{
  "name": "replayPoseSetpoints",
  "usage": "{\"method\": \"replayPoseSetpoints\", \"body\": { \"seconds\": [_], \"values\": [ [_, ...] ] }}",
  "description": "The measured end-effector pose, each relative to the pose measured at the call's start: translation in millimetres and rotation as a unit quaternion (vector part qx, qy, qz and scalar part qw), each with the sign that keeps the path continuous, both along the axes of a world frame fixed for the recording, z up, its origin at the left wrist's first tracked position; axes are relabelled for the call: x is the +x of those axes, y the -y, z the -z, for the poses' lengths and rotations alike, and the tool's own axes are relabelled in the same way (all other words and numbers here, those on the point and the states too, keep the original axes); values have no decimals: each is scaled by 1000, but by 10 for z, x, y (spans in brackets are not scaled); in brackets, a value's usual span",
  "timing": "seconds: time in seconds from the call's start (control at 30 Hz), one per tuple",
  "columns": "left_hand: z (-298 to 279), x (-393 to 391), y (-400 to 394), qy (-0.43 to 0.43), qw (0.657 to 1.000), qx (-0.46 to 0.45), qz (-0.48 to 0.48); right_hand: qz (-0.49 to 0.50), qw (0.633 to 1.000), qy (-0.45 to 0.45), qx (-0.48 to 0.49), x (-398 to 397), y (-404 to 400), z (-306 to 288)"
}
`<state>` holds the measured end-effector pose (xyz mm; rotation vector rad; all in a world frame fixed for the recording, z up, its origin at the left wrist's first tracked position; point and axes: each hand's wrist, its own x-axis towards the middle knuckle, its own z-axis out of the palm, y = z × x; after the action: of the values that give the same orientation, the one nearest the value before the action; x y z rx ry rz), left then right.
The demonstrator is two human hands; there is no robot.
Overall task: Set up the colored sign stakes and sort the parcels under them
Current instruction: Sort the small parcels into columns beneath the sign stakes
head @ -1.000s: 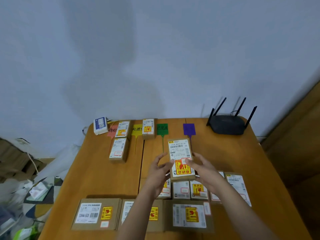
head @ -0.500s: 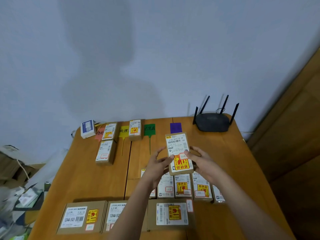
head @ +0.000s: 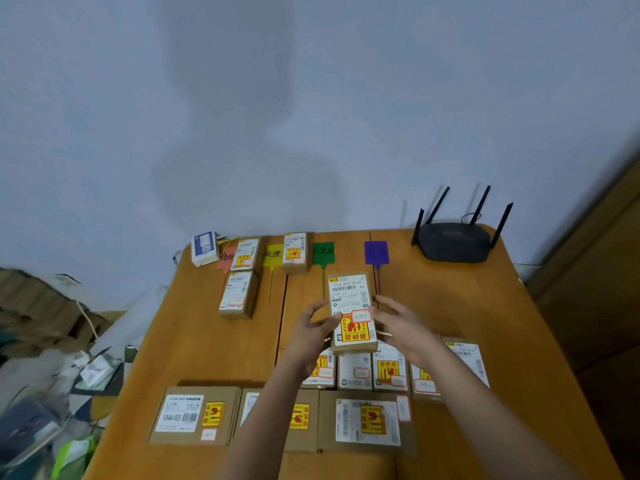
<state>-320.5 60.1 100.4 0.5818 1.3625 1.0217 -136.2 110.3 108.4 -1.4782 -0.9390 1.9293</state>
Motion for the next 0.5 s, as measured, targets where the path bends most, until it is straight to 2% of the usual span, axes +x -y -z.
{"method": "replayPoseSetpoints", "body": {
  "seconds": [0.2,0.37,0.5],
  "values": [
    [57,-539,110,8,1000,1,-13,-25,998,50,17,-558,82,59],
    [227,-1152,135,23,1000,-15,-15,-4,997,81,12,-1170,192,83],
    [440,-1574,35,-29,999,-33,9,40,993,113,-9,-1675,238,212]
  ]
}}
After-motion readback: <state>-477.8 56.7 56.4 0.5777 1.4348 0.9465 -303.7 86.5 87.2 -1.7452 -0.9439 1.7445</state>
